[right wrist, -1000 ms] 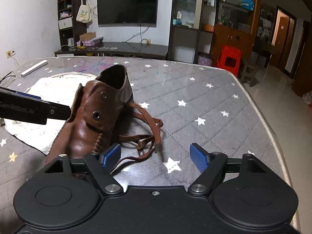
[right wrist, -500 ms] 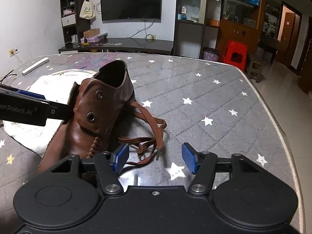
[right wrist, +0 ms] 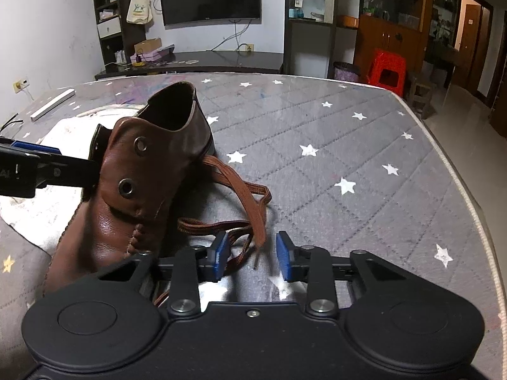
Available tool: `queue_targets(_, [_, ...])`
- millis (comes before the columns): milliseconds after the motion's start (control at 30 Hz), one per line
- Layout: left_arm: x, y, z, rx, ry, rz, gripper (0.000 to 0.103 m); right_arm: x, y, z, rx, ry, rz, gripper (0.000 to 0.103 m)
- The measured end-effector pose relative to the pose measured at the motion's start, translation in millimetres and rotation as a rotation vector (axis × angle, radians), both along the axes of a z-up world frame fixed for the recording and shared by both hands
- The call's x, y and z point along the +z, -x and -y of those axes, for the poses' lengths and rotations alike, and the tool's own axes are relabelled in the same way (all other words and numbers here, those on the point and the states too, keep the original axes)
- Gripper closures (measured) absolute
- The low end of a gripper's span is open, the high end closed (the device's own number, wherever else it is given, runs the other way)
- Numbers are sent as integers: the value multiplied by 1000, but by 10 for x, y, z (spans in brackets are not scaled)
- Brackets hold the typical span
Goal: Lace up shoes with both hands
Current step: 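Grasp the brown lace end with the right gripper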
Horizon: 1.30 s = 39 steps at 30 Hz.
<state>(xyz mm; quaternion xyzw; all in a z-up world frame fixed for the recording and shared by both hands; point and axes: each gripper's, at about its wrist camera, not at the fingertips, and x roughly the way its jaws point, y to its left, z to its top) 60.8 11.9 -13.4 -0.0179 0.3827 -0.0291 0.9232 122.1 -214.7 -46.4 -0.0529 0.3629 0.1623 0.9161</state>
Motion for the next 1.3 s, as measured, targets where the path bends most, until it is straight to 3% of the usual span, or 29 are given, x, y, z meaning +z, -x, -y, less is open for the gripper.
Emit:
queue_targets(200, [-3, 18, 6, -3, -1, -2, 37, 15, 23, 21, 2, 4, 0, 88])
queue_targets(333, [19, -1, -14, -2, -9, -8, 37, 31, 51, 41, 4, 7, 0, 93])
queue_targets(667, [87, 101, 20, -4, -19, 12, 37, 73, 122, 92, 12, 16, 0, 95])
queue_targets(833, [100, 92, -4, -4, -23, 18, 37, 94, 157, 117, 16, 20, 0, 80])
queue_targets(900, [103, 93, -7, -4, -25, 21, 37, 102, 172, 127, 17, 21, 0, 80])
queue_targets(1233, [67, 60, 17, -6, -24, 10, 37, 137, 270, 232, 14, 14, 1, 81])
queue_targets(1267, [65, 59, 9, -6, -25, 10, 37, 141, 282, 247, 13, 12, 1, 82])
queue_targets(1300, [62, 57, 3, -6, -25, 9, 37, 144, 293, 262, 12, 10, 2, 92])
